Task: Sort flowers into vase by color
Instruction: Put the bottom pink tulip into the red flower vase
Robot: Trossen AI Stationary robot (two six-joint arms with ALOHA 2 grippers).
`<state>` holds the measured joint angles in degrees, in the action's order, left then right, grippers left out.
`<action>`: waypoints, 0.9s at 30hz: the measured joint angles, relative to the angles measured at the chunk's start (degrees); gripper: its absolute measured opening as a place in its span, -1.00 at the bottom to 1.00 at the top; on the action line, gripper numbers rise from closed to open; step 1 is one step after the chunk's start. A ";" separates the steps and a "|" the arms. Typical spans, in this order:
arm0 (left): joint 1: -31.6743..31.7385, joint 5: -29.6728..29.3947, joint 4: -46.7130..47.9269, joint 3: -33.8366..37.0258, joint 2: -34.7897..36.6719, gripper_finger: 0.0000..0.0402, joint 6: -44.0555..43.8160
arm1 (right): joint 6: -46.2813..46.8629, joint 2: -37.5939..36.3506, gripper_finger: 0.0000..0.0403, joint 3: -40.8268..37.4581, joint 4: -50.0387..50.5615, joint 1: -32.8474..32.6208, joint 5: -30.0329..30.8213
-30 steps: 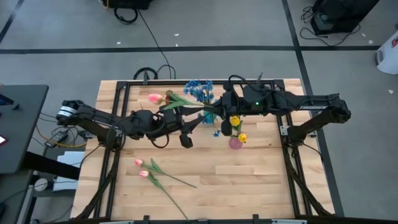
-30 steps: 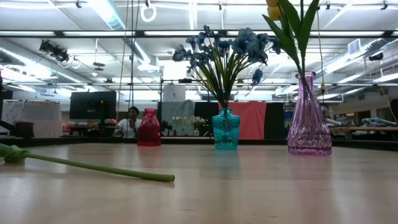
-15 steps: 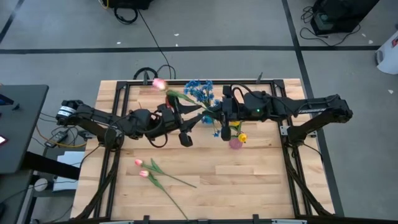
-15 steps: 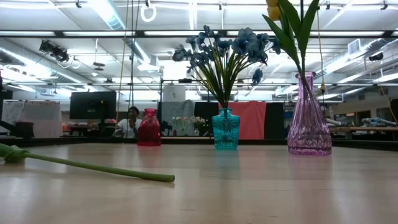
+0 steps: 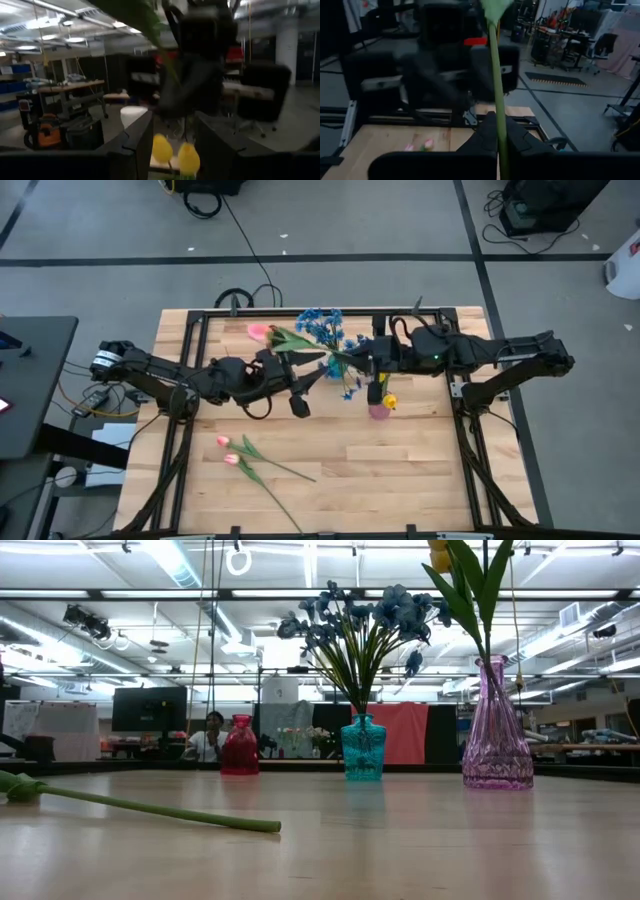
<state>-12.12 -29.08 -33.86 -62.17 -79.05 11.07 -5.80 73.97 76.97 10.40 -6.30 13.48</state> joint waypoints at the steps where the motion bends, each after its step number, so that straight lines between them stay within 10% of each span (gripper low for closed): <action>1: 0.00 0.02 -1.25 0.00 0.00 -0.27 0.07 | 0.01 -0.04 -0.96 0.00 0.25 -0.32 -0.05; 27: -0.11 2.80 -7.20 0.00 0.00 -0.59 3.40 | -0.85 1.86 -0.96 -0.24 1.58 -1.80 1.97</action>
<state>-12.23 -26.28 -41.06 -62.17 -79.05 14.47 -6.66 75.83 76.73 11.99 -8.10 15.45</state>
